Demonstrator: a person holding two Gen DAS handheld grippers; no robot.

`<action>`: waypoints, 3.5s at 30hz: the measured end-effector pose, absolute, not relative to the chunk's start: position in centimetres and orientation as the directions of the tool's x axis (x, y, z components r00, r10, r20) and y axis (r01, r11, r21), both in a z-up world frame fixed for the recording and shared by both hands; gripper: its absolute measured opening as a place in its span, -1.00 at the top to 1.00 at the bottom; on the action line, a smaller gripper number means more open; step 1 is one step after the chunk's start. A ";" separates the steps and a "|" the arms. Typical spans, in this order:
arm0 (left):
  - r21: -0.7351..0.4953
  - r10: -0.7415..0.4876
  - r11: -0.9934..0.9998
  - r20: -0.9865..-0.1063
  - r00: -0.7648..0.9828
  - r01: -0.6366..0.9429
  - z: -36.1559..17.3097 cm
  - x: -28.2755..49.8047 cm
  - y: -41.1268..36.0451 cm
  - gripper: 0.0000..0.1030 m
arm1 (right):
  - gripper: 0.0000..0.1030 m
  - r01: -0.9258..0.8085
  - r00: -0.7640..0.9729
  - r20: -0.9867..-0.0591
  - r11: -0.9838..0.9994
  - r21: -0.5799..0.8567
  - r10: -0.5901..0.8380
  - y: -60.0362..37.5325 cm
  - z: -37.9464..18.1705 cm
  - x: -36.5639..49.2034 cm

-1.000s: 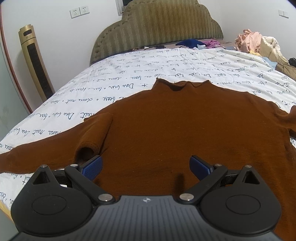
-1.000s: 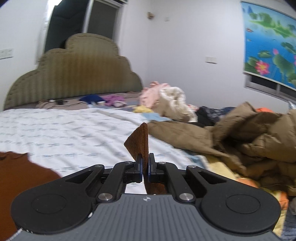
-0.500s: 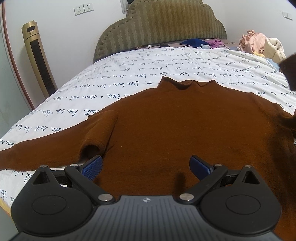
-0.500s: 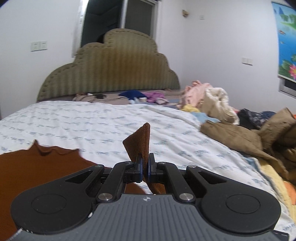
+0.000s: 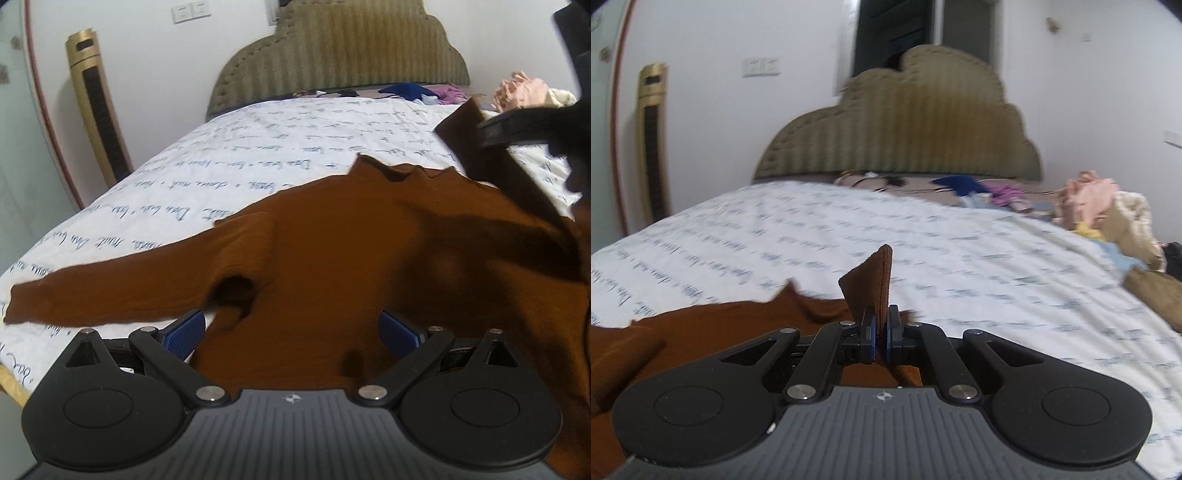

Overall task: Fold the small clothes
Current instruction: 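Lift the cuff with the right gripper and fold the sleeve across the sweater body, then lay the sleeve down and open the right gripper, then reach the left gripper to the other sleeve cuff and close on it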

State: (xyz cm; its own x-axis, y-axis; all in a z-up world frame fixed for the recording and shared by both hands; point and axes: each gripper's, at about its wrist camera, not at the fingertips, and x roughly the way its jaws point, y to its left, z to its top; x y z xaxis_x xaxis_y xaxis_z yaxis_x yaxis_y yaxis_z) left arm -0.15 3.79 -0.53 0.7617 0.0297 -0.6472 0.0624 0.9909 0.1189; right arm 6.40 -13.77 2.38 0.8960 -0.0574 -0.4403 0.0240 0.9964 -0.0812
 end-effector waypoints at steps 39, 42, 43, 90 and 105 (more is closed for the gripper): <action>0.100 0.139 0.990 -0.638 0.757 -0.098 -0.4 0.0 9.9 -0.96 | 0.37 -0.269 0.721 -0.605 0.941 0.205 0.338 -3.3 -1.8 8.4; 0.108 0.147 0.989 -0.640 0.754 -0.101 -0.5 0.1 9.9 -0.96 | -0.01 -0.313 0.675 -0.620 0.916 0.250 0.400 -3.4 -1.7 8.1; 0.111 0.149 0.989 -0.640 0.754 -0.101 -0.5 0.1 9.9 -0.96 | -0.01 -0.329 0.651 -0.638 0.910 0.251 0.411 -3.1 -1.8 8.1; 0.110 0.203 0.979 -0.647 0.735 -0.174 -0.3 0.5 11.2 -0.96 | -0.78 0.001 0.878 -0.479 1.000 0.029 0.013 -14.9 0.2 -4.7; -0.081 0.247 0.899 -0.716 0.653 -0.430 -0.3 2.3 21.8 -0.96 | -0.83 -0.100 0.876 -0.474 0.995 -0.006 0.085 -11.6 0.5 -5.2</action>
